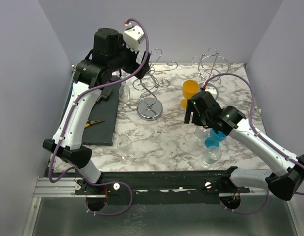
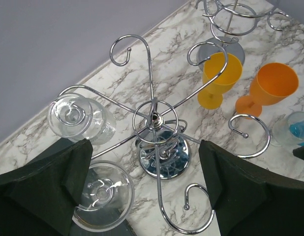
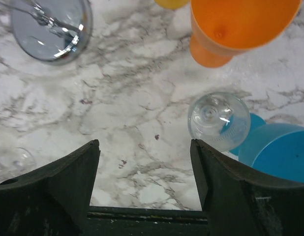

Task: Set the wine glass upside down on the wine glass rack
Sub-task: Adjust the wine rack at the center of the board, then pick up the wine glass at the center of the board.

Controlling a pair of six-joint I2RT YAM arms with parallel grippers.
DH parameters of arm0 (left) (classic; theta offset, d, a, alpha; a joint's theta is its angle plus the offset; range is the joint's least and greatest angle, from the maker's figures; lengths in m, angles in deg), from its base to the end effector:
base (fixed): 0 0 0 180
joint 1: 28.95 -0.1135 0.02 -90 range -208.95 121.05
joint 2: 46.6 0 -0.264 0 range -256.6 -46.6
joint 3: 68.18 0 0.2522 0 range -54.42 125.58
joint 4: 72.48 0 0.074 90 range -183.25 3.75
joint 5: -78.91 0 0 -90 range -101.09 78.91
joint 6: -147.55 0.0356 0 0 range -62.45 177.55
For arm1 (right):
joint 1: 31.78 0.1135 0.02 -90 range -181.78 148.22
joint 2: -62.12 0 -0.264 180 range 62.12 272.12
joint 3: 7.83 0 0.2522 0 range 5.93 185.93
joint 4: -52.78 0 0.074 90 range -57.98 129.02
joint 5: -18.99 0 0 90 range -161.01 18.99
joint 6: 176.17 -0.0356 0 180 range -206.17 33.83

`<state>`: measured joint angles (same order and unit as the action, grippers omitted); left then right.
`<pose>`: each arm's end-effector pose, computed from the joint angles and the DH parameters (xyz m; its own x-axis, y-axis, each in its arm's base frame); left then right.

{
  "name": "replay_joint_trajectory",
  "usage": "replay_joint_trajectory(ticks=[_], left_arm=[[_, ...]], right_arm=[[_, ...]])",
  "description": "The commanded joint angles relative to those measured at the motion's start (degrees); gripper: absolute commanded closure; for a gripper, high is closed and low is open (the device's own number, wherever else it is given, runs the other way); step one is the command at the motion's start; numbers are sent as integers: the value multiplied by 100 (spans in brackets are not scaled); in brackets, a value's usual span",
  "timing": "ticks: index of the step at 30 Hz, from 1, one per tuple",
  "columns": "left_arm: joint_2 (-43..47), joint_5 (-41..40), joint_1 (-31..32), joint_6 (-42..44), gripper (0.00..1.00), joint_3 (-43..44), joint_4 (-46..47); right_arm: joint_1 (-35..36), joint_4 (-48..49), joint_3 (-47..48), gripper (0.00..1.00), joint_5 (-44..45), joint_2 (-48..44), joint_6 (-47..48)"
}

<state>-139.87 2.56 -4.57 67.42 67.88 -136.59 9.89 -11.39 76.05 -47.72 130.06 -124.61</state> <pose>0.2892 -0.1403 0.5089 -0.2232 0.2840 -0.9325 0.6492 0.7569 0.0752 0.1845 0.1453 0.3479 -0.6937 0.1470 -0.7051 0.0222 0.9828 0.1832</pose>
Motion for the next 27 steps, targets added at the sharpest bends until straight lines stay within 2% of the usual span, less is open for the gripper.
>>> replay_joint_trajectory(ticks=[1, 17, 23, 27], left_arm=[[335, 271, -19, 30, 1, 144, -216], [649, 107, -39, 289, 1, -40, -345], [686, 121, -41, 261, 1, 4, -344], [743, 112, -39, 253, 1, -18, -344]], right_arm=[[-135, -292, -429, 20, 111, 185, -233], [-1078, 1014, -1051, 22, -170, 1148, 184], [-1144, 1545, -1182, 29, -441, 1525, 189], [-1144, 1747, -1187, 41, -698, 1858, 130]])
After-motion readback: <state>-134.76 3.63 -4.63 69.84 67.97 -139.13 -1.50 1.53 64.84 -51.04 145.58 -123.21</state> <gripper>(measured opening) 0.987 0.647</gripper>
